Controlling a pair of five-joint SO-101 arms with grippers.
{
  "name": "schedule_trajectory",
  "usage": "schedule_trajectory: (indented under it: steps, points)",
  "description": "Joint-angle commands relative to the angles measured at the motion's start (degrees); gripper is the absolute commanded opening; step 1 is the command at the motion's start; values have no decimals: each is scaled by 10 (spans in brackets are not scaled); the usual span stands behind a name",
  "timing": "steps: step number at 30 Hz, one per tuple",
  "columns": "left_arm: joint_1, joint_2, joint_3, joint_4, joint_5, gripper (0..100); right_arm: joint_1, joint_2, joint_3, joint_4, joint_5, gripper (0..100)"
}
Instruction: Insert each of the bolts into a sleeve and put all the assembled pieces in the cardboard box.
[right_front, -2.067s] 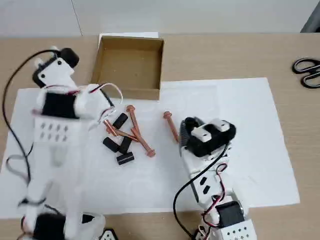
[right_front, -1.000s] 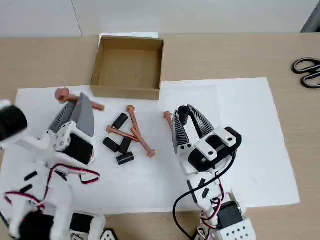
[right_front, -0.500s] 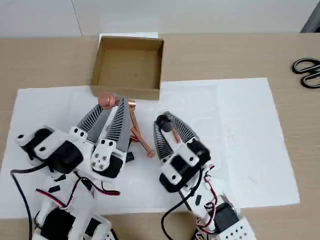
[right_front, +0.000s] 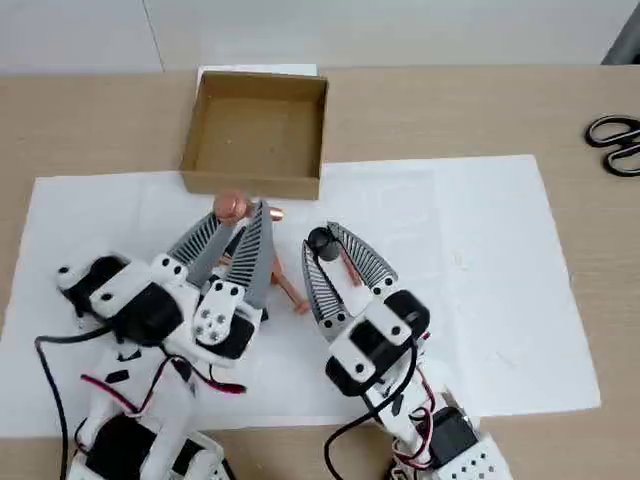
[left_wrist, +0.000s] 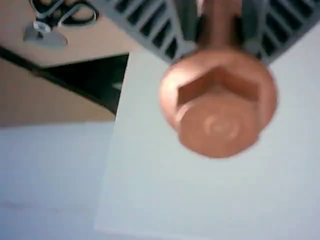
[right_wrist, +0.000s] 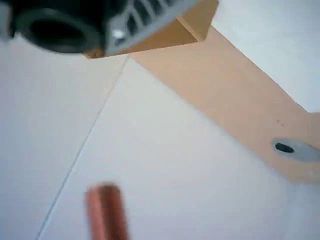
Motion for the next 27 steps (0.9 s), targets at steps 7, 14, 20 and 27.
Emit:
schedule_trajectory:
  steps: [7, 14, 20, 27]
  points:
    - [43, 33, -3, -25, 4, 6, -3, -10, 3, -19, -20, 6]
    - [54, 82, -26, -23, 4, 6, -4, -10, 3, -19, 11, 6]
    - [67, 128, -82, 7, 4, 6, -2, -10, 4, -19, 16, 6]
    - [67, 137, -96, 15, 4, 6, -2, -10, 4, -15, 13, 6]
